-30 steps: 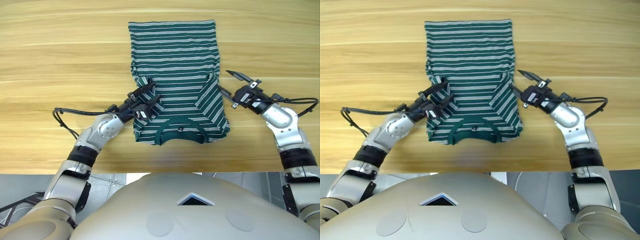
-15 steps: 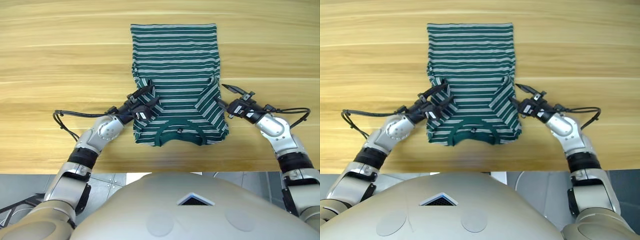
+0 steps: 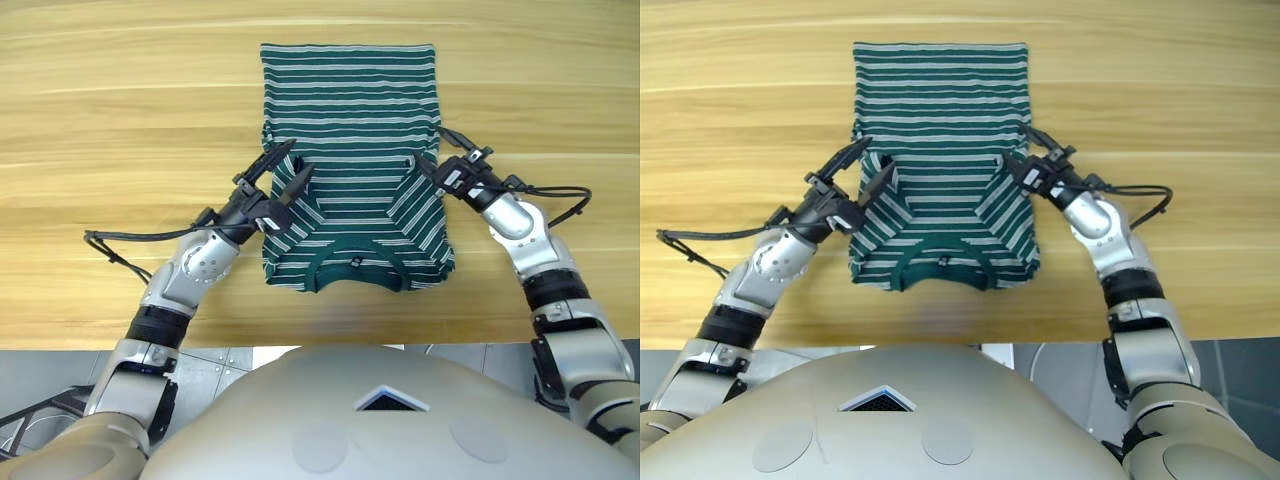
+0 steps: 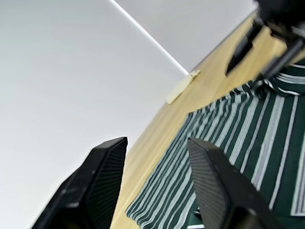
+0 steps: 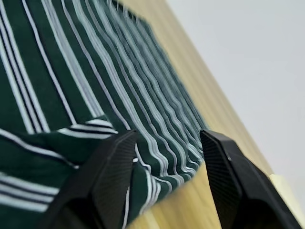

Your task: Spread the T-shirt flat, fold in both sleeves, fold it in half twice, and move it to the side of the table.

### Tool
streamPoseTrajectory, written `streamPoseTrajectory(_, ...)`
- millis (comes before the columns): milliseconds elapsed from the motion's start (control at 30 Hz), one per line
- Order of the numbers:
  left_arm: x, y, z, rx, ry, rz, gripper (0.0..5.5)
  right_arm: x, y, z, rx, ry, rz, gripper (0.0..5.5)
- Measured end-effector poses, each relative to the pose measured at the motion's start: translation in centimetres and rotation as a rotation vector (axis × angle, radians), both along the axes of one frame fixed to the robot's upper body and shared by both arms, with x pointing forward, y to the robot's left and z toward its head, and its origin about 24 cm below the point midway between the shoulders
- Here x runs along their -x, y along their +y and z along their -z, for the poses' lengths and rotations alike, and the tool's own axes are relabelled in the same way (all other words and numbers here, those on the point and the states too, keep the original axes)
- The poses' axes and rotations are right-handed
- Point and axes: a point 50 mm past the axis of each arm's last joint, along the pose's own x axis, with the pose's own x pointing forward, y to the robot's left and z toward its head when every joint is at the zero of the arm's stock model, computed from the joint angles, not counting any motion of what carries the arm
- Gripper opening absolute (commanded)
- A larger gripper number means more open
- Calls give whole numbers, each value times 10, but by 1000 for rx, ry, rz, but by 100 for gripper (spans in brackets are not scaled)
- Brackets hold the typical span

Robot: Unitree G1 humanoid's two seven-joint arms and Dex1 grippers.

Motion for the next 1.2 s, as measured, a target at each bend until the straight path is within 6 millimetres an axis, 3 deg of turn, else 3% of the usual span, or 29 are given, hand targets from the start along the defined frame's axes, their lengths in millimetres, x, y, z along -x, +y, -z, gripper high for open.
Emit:
streamPoseTrajectory(333,9,3,-4,33,12,-27,235,-20,11,5,52,-30,21,246)
streamPoseTrajectory(467,17,22,-2,-7,39,-97,235,-20,14,2,72,-64,-6,246)
streamPoseTrajectory(600,31,74,8,-269,134,-206,235,17,2,-35,-166,-212,-126,246)
streamPoseTrajectory(667,40,95,12,-456,219,-180,235,35,-26,-66,-167,-312,-121,246)
streamPoseTrajectory(733,46,100,13,-570,281,-123,235,40,-51,-85,-99,-353,-65,246)
streamPoseTrajectory(800,47,100,10,-652,307,-44,235,43,-74,-87,65,-321,-8,246)
streamPoseTrajectory(867,47,90,7,-712,323,86,235,60,-99,-63,351,-161,4,246)
streamPoseTrajectory(933,50,71,3,-732,333,258,235,93,-108,-32,547,55,-94,246)
streamPoseTrajectory(1033,57,55,3,-730,361,427,235,103,-94,-32,578,69,-194,246)
streamPoseTrajectory(1200,60,47,1,-737,393,558,235,106,-75,-33,592,65,-304,246)
